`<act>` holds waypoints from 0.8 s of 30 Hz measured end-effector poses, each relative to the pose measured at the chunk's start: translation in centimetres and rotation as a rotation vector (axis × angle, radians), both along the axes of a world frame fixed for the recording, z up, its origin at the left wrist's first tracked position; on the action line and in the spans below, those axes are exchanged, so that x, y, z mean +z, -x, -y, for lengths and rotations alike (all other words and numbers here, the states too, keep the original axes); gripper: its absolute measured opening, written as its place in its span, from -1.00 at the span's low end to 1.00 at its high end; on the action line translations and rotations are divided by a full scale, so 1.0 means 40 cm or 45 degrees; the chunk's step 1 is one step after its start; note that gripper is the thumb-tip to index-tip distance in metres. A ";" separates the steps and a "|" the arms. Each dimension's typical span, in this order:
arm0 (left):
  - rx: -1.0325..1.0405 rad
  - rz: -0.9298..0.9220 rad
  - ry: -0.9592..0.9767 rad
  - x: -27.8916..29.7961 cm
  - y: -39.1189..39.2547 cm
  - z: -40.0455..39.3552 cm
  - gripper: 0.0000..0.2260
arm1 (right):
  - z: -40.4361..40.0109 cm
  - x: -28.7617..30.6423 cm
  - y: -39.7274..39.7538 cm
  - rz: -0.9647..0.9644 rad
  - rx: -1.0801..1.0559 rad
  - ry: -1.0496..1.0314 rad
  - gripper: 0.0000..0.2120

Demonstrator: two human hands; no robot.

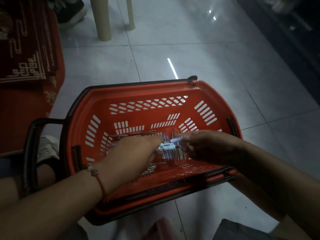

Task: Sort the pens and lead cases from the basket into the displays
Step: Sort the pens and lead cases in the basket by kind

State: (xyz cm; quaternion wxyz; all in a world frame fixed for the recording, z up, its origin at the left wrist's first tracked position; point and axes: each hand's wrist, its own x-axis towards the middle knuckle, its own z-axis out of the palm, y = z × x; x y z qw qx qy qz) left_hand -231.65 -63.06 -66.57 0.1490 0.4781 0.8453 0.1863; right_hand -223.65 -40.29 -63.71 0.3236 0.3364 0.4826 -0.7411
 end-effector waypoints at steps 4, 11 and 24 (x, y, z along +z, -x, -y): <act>0.079 0.109 -0.009 -0.004 -0.012 -0.009 -0.86 | 0.037 -0.027 0.009 -0.156 -0.182 0.025 -0.80; 0.160 0.113 0.025 0.001 0.011 -0.002 -0.78 | 0.068 -0.094 0.057 -0.312 -0.177 -0.395 -0.78; 0.129 0.093 0.225 -0.026 0.026 0.028 -0.85 | -0.047 -0.460 0.147 -0.097 0.772 -1.345 -0.90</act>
